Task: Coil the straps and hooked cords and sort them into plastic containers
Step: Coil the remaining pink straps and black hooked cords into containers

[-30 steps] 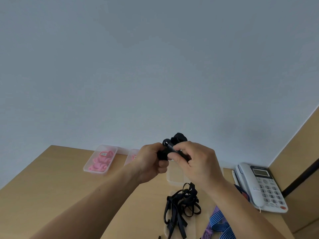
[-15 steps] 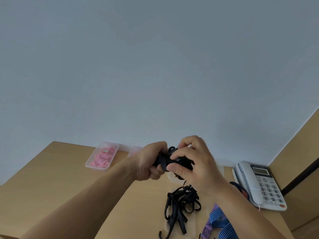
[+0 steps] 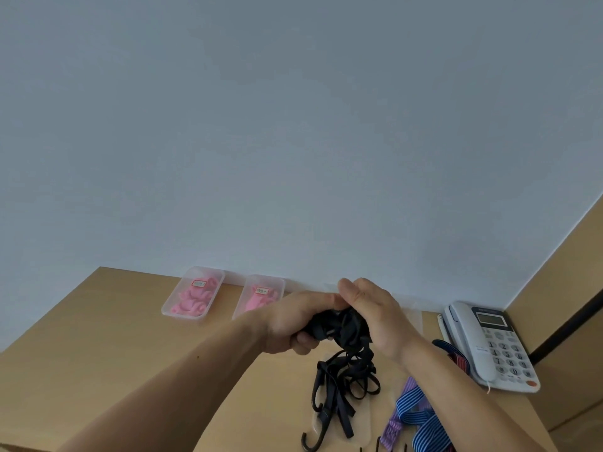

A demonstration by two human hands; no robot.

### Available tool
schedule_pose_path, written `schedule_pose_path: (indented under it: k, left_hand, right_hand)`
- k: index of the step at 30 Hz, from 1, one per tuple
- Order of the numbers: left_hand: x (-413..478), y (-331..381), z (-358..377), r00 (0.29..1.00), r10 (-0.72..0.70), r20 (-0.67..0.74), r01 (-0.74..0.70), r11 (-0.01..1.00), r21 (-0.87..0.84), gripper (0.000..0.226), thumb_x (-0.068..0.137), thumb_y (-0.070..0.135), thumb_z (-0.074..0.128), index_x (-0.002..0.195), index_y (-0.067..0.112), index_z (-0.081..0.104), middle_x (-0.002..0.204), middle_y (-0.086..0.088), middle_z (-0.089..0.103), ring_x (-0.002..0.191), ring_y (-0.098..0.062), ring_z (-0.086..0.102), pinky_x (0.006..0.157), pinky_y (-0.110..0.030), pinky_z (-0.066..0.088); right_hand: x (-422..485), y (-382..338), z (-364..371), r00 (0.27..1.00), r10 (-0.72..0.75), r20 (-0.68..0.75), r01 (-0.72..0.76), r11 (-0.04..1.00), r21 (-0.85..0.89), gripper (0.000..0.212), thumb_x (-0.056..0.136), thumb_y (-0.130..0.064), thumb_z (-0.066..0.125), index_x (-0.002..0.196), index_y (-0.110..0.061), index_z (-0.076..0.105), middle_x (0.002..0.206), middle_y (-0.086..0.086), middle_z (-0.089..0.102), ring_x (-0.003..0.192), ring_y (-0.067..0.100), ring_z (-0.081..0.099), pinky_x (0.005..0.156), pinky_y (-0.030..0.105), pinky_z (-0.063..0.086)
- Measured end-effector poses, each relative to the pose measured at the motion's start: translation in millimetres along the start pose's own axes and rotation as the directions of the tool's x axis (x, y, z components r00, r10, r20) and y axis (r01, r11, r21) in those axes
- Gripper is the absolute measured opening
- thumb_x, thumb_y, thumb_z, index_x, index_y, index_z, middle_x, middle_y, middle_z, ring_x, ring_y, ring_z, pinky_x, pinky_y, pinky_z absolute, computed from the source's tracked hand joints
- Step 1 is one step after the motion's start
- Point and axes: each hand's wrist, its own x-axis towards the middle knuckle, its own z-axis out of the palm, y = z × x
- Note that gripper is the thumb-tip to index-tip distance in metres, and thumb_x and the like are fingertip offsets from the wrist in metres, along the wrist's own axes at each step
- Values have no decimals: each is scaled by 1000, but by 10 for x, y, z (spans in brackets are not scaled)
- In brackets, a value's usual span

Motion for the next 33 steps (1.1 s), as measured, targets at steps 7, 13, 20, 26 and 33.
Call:
schedule_pose_path:
  k: [7, 13, 20, 26, 33]
  left_hand:
    - [52, -152, -216, 963, 89, -255, -110, 992, -68, 26, 83, 44, 64, 82, 19, 69, 65, -3, 50, 49, -15, 30, 46, -24, 18]
    - [120, -350, -391, 961, 128, -243, -160, 981, -113, 20, 80, 28, 69, 85, 15, 55, 74, -5, 58, 67, -23, 52, 52, -27, 35]
    - [202, -432, -603, 987, 129, -100, -136, 988, -66, 21, 78, 28, 67, 90, 12, 62, 78, -5, 61, 68, -18, 54, 57, -25, 38]
    - [540, -681, -568, 978, 162, -131, -159, 987, 38, 13, 98, 23, 59, 91, 14, 65, 73, 0, 63, 60, -11, 56, 56, -22, 38]
    - [1103, -646, -484, 976, 32, -215, -99, 947, -307, 22, 76, 31, 60, 74, 9, 58, 65, -5, 54, 57, -18, 48, 55, -29, 36]
  right_hand:
    - [21, 150, -50, 992, 66, 106, -79, 988, 130, 23, 99, -32, 53, 108, -26, 73, 104, 9, 71, 91, 20, 65, 74, 33, 53]
    - [108, 270, -10, 987, 97, 132, -99, 995, 6, 35, 100, -13, 53, 113, -41, 70, 109, -3, 74, 93, 15, 67, 80, 25, 54]
    - [236, 388, -19, 990, 129, 60, -124, 988, -88, 31, 90, -8, 68, 110, -31, 73, 103, -7, 76, 97, 9, 70, 86, 23, 56]
    - [327, 738, 20, 983, 168, -73, -177, 974, -139, 25, 94, -19, 64, 107, -39, 71, 98, -8, 74, 87, -2, 65, 82, 18, 53]
    - [665, 1103, -147, 992, 126, 17, -123, 985, -123, 21, 98, -51, 40, 114, -57, 52, 106, -14, 63, 77, -10, 57, 70, 11, 48]
